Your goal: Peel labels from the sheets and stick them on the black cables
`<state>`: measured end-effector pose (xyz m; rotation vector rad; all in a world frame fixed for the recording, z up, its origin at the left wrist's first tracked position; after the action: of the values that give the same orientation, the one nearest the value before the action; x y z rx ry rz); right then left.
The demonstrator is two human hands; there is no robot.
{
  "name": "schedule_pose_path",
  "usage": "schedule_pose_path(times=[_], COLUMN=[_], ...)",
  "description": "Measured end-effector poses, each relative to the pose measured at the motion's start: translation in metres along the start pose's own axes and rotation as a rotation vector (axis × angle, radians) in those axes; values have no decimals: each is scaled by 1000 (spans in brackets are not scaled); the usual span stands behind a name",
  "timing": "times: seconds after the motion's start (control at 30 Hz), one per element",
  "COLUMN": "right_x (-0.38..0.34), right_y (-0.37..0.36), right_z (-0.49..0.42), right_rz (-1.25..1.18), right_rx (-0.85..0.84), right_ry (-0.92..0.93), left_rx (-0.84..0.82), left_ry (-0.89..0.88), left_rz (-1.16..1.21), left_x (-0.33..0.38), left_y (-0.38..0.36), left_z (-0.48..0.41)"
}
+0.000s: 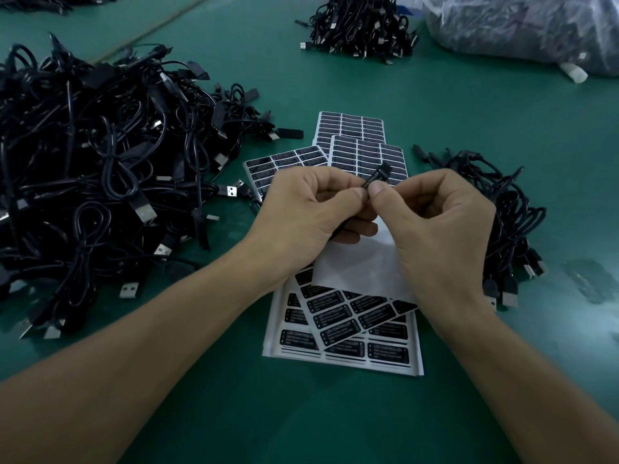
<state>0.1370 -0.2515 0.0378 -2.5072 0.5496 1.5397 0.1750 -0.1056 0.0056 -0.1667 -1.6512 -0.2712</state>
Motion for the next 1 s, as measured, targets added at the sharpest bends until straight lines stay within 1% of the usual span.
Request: schedule_pose_path(times=[0.13,0.23,0.43,0.53,0.63,0.7,0.8,0.9,0.97,1.0], right_x=[6,5,-1,-7,-14,-14,-4,5,7,6], right_y=[-2,-6,-7,-10,-16,-17,-21,-35,-45,-49], right_z=[-2,-3,-2,0,3,4,6,13,19,21], right_rz=[-29,-29,-16,-4,-10,-28,20,184,310,336], right_rx=[-23,-61,-97,-119,-166,-168,-202,-331,-429,-466], right_ry=[-36,-24,14,39,71,65,-6,-28,10,27], left_rx=[-32,-39,-14,30,81,84,135,229,238,232], left_ry=[-9,-50,-259,-419,-492,-495,-453,-449,-439,-429], left_rz=[-31,-100,-439,-656,-806,-792,-626,-501,-384,-320], left_x=[1,4,23,39,46,46,48,58,61,61], left_y=[-4,-4,-1,1,3,6,17,33,39,40], left_z=[1,1,4,7,9,7,5,6,6,6])
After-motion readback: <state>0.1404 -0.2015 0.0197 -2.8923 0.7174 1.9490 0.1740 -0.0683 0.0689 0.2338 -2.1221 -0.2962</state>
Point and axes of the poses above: each hand's wrist, its own z-axis away from the middle knuckle, its own y-axis out of the back of the hand, x = y × z, the point moved 10 cm from there along -z, towards the middle knuckle, and after that the axes turned 6 degrees about -z, right-handed, at the moved point
